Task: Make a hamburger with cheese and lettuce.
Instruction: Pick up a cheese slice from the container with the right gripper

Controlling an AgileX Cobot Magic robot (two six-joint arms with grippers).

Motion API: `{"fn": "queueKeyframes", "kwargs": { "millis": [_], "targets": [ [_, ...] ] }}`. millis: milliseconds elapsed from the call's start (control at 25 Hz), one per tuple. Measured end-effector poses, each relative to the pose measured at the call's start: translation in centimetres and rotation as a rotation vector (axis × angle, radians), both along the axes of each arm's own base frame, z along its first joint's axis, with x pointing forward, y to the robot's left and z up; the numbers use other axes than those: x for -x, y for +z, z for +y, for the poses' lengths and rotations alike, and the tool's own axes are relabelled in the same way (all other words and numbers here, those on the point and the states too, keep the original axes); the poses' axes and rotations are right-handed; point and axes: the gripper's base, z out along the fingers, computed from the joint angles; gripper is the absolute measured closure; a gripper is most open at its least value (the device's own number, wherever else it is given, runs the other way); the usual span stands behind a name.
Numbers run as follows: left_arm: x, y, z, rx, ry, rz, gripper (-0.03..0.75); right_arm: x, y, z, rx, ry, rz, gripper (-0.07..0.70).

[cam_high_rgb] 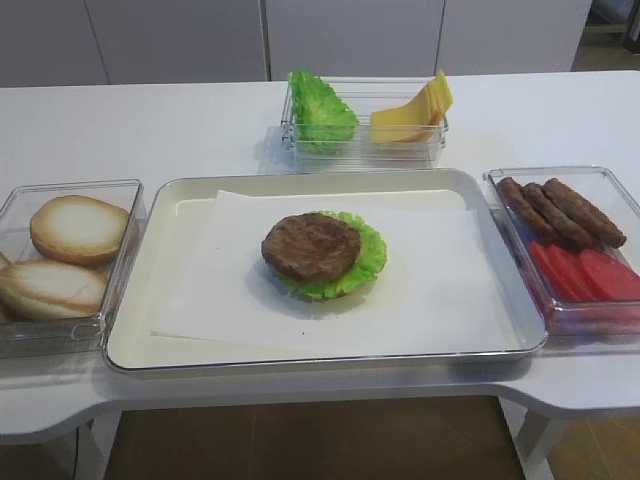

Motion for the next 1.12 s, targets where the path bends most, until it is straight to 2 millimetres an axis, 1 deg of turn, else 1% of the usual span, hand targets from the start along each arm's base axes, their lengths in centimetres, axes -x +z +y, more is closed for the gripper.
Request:
{"fn": "queueKeyframes", "kwargs": {
  "millis": [200, 320, 520, 640, 800, 920, 1040, 1120],
  "targets": [
    [0.0, 0.0, 0.0, 0.0, 0.0, 0.0, 0.257, -4.2, 3.0, 0.1, -0.025, -0.002, -0.011, 0.216],
    [0.0, 0.0, 0.0, 0.0, 0.0, 0.0, 0.257, -7.3, 4.5, 0.2, -0.043, -0.001, 0.028, 0.216],
    [0.0, 0.0, 0.0, 0.0, 0.0, 0.0, 0.257, -13.6, 6.7, 0.6, -0.098, 0.014, 0.098, 0.216],
    [0.0, 0.0, 0.0, 0.0, 0.0, 0.0, 0.257, -17.5, 7.4, 0.8, -0.136, 0.022, 0.137, 0.216],
    [0.0, 0.0, 0.0, 0.0, 0.0, 0.0, 0.257, -23.1, 7.7, 1.2, -0.192, 0.034, 0.177, 0.216],
    [0.0, 0.0, 0.0, 0.0, 0.0, 0.0, 0.257, -27.1, 7.3, 1.6, -0.214, 0.062, 0.202, 0.226],
    [0.0, 0.0, 0.0, 0.0, 0.0, 0.0, 0.257, -30.9, 6.2, 2.0, -0.25, 0.083, 0.243, 0.253],
    [0.0, 0.0, 0.0, 0.0, 0.0, 0.0, 0.257, -33.4, 5.1, 2.1, -0.267, 0.091, 0.273, 0.262]
  ]
}}
